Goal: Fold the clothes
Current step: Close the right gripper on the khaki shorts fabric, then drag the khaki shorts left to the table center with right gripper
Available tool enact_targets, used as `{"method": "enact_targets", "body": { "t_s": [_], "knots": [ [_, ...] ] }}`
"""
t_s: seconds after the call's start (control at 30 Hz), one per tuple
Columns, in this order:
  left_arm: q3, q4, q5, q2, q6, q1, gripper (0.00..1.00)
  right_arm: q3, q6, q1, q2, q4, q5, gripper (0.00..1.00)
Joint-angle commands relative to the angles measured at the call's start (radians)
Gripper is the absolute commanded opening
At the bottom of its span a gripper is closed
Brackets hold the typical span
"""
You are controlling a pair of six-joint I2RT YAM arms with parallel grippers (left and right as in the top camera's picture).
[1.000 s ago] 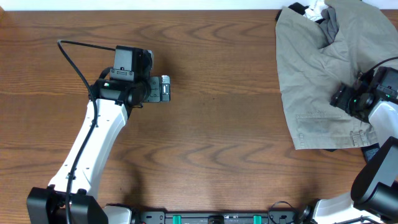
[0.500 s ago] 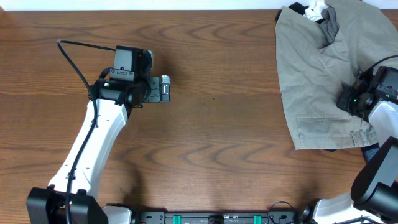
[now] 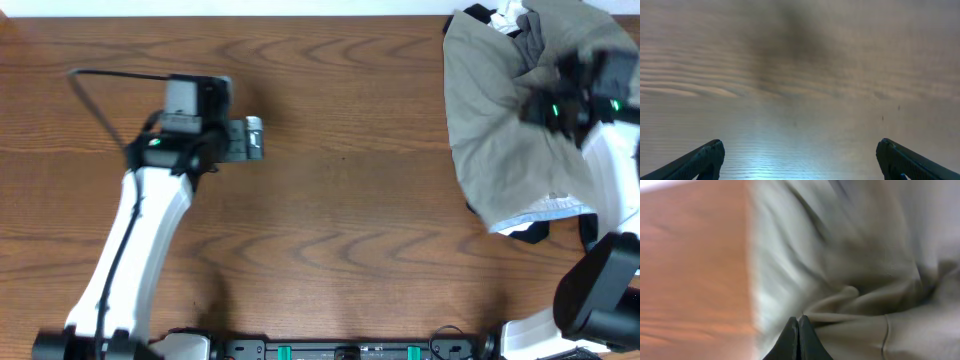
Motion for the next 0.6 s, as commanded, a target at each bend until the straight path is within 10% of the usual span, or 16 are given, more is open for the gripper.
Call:
{"method": "enact_targets", "body": {
  "t_s": [0.0, 0.57],
  "knots": [
    [0.040, 0.005, -0.009, -0.109, 0.013, 0.060, 0.98, 0.159, 0.023, 0.167, -0.056, 0.037, -0.060, 0.01],
    [0.040, -0.117, -0.011, -0.227, 0.017, 0.213, 0.98, 0.206, 0.181, 0.721, 0.089, 0.591, 0.029, 0.01]
  ]
}}
